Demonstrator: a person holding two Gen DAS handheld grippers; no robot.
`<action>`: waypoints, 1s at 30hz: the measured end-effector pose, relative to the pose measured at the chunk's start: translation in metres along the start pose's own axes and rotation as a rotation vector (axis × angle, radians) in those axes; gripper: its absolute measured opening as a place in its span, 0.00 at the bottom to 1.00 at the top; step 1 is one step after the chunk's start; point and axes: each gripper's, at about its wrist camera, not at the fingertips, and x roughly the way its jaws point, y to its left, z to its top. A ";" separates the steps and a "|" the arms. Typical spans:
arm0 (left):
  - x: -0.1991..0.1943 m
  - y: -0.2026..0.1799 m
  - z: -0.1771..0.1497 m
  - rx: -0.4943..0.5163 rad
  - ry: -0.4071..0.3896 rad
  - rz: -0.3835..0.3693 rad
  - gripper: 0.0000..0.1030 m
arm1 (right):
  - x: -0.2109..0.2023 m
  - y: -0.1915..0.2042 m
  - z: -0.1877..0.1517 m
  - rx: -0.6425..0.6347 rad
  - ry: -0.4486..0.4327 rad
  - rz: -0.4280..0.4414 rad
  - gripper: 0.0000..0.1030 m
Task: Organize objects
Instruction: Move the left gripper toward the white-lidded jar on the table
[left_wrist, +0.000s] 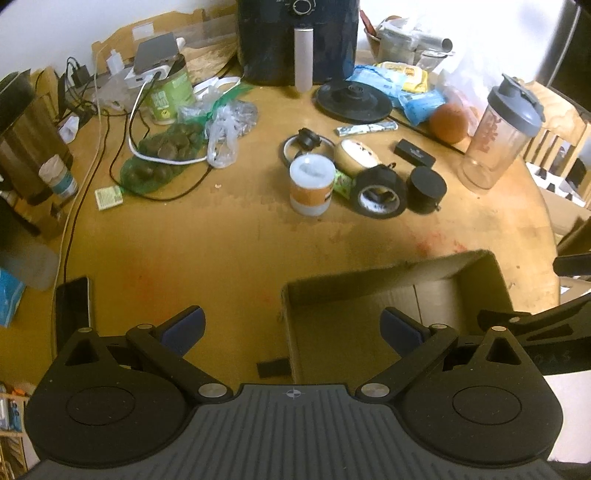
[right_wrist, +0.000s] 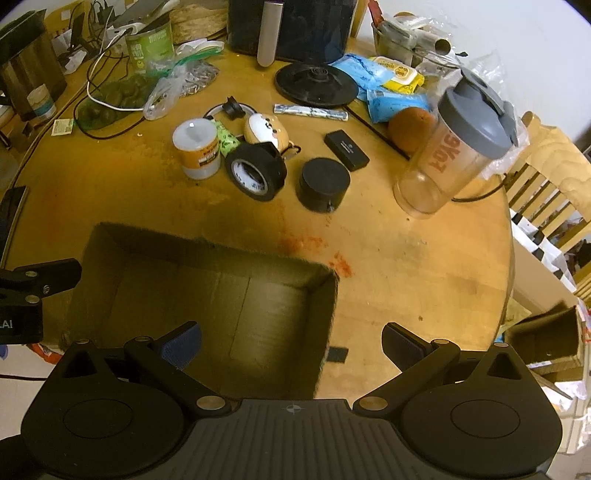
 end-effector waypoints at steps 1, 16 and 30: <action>0.001 0.001 0.003 0.004 -0.002 -0.002 1.00 | 0.001 0.001 0.003 0.000 0.000 -0.003 1.00; 0.022 0.017 0.046 0.052 -0.022 -0.041 1.00 | 0.005 0.012 0.042 0.037 -0.006 -0.042 1.00; 0.041 0.020 0.069 0.106 -0.042 -0.098 1.00 | 0.003 0.012 0.047 0.098 0.009 -0.103 1.00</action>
